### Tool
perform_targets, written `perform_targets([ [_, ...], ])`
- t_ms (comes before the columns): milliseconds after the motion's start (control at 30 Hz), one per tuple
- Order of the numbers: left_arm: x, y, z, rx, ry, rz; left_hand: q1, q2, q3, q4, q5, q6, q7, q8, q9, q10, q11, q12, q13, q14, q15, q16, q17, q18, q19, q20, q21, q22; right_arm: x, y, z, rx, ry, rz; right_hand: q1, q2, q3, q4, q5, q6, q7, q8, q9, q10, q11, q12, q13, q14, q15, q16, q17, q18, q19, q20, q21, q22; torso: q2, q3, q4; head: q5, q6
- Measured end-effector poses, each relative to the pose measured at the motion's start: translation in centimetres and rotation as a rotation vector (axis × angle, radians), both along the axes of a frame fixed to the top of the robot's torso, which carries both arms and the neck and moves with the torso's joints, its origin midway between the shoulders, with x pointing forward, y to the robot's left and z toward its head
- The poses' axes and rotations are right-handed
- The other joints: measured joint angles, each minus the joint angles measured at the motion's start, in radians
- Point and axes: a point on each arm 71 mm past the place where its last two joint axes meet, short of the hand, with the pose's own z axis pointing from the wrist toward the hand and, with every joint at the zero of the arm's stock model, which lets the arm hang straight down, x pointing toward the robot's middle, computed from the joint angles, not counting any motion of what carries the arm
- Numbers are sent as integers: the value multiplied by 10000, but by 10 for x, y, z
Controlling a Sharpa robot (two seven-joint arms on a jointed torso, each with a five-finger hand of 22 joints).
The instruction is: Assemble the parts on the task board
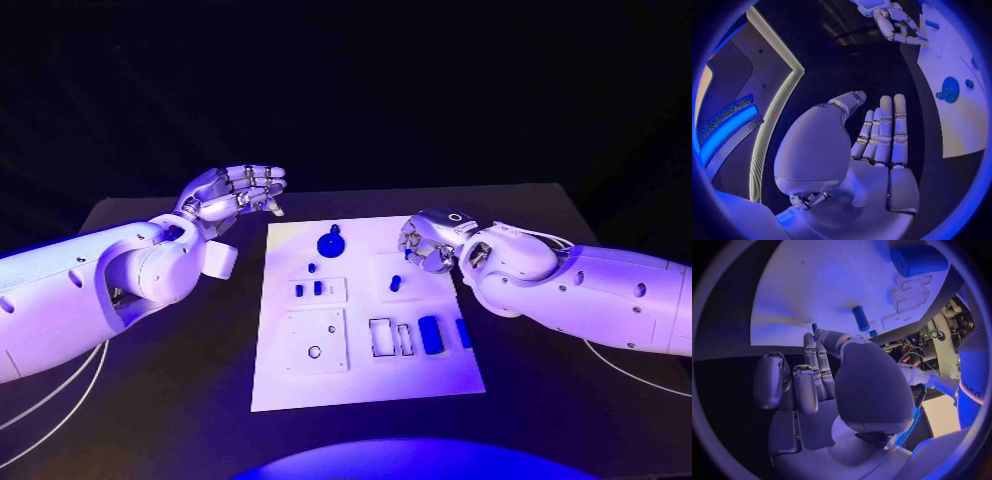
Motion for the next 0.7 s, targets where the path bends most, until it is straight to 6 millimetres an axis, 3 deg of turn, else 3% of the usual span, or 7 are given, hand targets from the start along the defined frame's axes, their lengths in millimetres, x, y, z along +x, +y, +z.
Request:
perform_targets([
  [300, 0, 1, 0, 8, -50, 79, 38, 38, -42, -42, 0, -184, -10, 161, 0, -105, 34, 53, 1, -16, 17, 0, -18, -1, 0, 0, 0, 0, -14, 4, 13, 697, -249, 304, -13, 13, 27, -27, 20, -6, -6, 26, 0, 29, 29, 0, 4, 0, 0, 0, -1, 0, -1, 0, 50, -1, -4, 19, -7, 58, 1],
  [700, 0, 0, 0, -20, -90, 59, 39, 39, -70, -70, 0, -183, -4, 276, 13, -141, -2, 141, 2, -51, 51, 0, -27, -2, -34, 34, 0, -2, -48, 52, 24, 1941, -124, 1744, -39, 37, 27, -28, 20, 19, 19, 16, 18, 37, 36, 0, 4, 1, 0, 0, -2, 1, -1, 1, 87, 7, 1, 27, -6, 334, -27],
])
